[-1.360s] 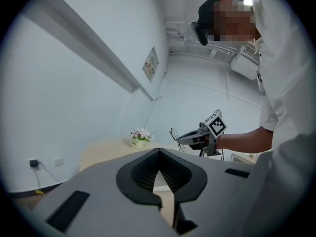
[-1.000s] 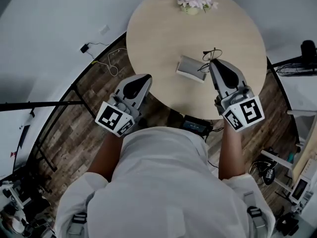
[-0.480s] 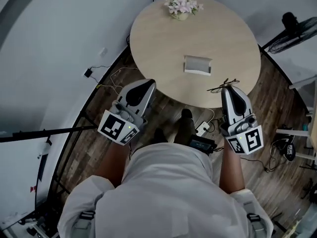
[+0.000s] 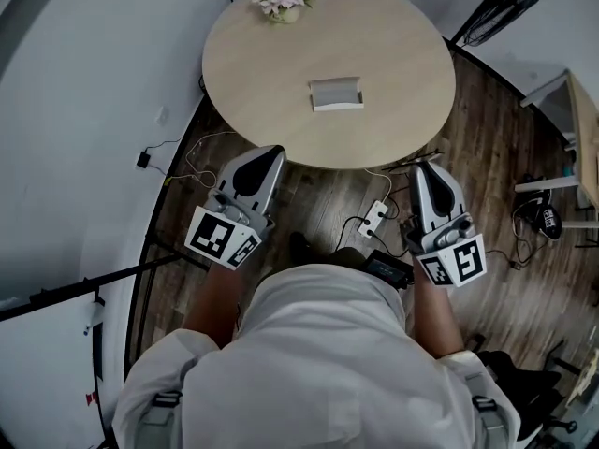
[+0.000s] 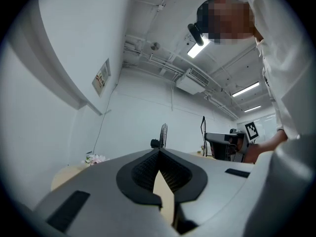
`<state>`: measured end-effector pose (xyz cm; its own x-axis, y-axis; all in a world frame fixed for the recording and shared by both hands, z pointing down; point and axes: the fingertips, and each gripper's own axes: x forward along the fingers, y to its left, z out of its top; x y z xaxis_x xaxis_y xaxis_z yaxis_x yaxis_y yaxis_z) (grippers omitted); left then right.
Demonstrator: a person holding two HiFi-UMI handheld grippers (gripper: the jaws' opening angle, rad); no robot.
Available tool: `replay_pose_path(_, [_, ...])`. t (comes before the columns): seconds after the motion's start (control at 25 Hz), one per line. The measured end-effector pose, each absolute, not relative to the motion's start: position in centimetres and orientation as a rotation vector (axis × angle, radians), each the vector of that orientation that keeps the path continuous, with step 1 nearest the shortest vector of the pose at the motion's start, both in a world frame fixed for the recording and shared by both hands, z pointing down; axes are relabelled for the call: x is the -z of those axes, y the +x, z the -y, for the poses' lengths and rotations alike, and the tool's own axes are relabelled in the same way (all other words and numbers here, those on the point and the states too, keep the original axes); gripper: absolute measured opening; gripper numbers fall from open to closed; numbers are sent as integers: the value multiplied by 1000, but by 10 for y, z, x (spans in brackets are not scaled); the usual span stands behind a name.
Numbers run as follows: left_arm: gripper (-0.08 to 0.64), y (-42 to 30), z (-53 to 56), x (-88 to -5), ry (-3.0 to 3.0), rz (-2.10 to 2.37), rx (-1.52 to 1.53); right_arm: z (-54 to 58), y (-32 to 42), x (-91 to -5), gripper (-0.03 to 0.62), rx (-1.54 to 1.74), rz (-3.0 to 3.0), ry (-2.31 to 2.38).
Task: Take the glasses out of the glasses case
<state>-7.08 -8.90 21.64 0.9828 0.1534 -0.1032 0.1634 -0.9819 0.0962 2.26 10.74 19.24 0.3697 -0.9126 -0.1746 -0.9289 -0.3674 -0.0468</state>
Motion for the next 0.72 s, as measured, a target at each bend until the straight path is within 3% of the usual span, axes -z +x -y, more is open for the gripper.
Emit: replay_pose_path(0.72, [12, -150, -76, -240, 2968, -330, 10, -273, -72, -242, 32, -67, -1476, -2565])
